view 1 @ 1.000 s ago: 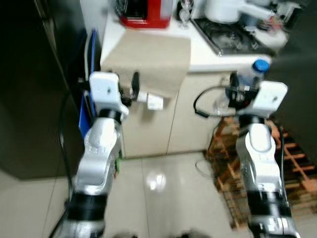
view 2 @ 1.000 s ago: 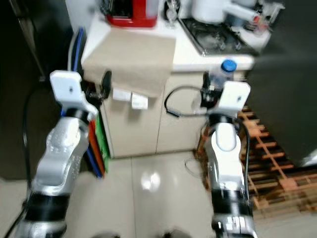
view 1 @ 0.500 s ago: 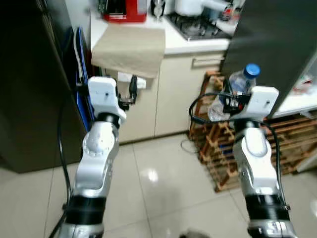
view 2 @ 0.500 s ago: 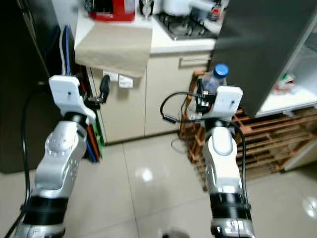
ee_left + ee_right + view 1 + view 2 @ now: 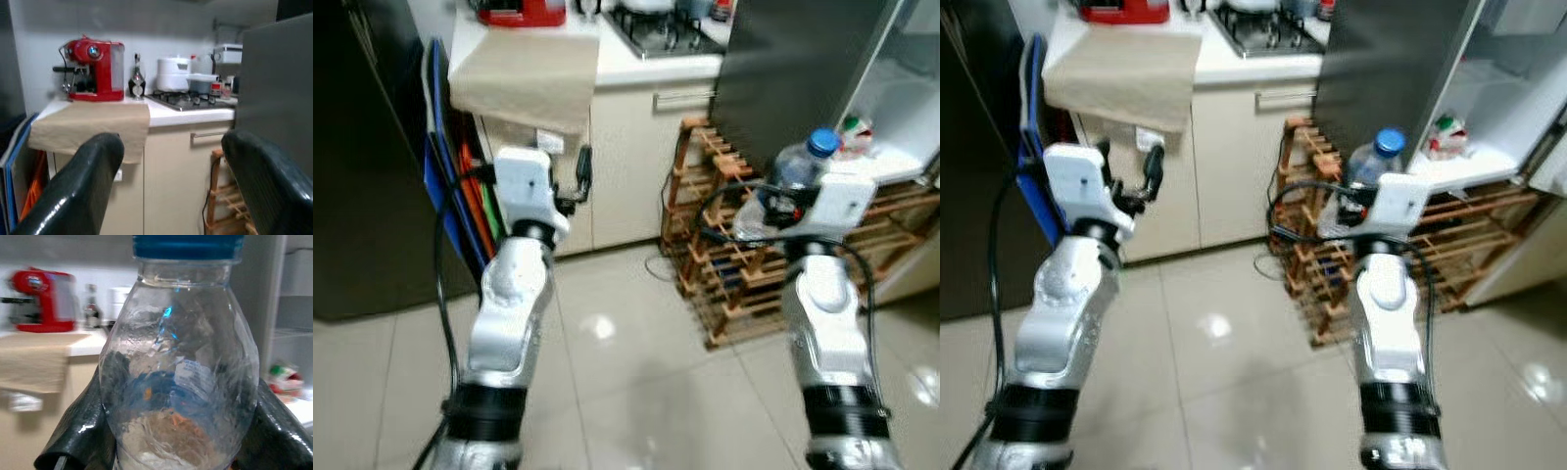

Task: Restocking fridge

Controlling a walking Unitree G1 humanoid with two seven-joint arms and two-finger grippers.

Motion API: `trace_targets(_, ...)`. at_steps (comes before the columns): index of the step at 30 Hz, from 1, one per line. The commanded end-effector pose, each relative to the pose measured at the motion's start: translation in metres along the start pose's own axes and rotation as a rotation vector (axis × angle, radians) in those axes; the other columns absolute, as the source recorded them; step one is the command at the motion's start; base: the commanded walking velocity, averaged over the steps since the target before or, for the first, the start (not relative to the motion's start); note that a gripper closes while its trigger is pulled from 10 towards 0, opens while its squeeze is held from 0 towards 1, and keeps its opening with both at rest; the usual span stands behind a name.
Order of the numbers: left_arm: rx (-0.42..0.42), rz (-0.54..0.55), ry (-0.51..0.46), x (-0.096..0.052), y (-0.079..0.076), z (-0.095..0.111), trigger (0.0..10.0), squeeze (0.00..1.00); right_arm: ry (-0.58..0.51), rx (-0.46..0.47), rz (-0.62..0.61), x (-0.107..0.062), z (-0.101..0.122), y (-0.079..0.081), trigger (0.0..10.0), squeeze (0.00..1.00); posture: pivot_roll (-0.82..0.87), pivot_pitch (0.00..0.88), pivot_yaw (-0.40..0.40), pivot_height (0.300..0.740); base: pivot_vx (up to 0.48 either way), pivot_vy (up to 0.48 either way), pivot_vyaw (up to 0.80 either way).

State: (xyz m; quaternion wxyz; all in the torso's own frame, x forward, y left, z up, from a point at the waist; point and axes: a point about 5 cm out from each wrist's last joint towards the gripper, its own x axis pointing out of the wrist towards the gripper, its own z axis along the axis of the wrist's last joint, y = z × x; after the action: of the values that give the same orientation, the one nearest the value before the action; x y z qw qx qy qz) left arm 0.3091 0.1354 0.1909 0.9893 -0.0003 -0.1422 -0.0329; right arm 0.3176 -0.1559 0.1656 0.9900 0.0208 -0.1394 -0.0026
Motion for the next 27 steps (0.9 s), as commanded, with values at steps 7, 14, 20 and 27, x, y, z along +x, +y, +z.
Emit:
trace_targets(7, -0.006, -0.001, 0.010, 0.002, -0.006, -0.002, 10.0, 0.00, -0.041, -0.023, -0.026, 0.003, 0.011, -0.012, 10.0, 0.00, -0.07, 0.000, -0.002, 0.740, 0.000, -0.469, 0.00)
trace_targets(14, 0.014, 0.032, 0.041, 0.000, 0.001, -0.008, 10.0, 0.00, -0.050, -0.031, -0.016, 0.001, 0.011, -0.010, 10.0, 0.00, -0.07, 0.000, 0.007, 0.740, 0.000, -0.461, 0.00)
trace_targets(20, 0.042, 0.083, 0.063, -0.012, 0.021, -0.016, 10.0, 0.00, -0.027, -0.027, -0.036, -0.001, 0.006, -0.012, 10.0, 0.00, -0.06, 0.000, 0.015, 0.740, 0.000, 0.000, -0.47)
trace_targets(27, 0.046, 0.061, 0.066, -0.019, 0.022, -0.017, 10.0, 0.00, -0.036, -0.054, -0.049, -0.004, 0.007, -0.019, 10.0, 0.00, -0.05, 0.000, 0.000, 0.740, 0.000, 0.000, -0.31)
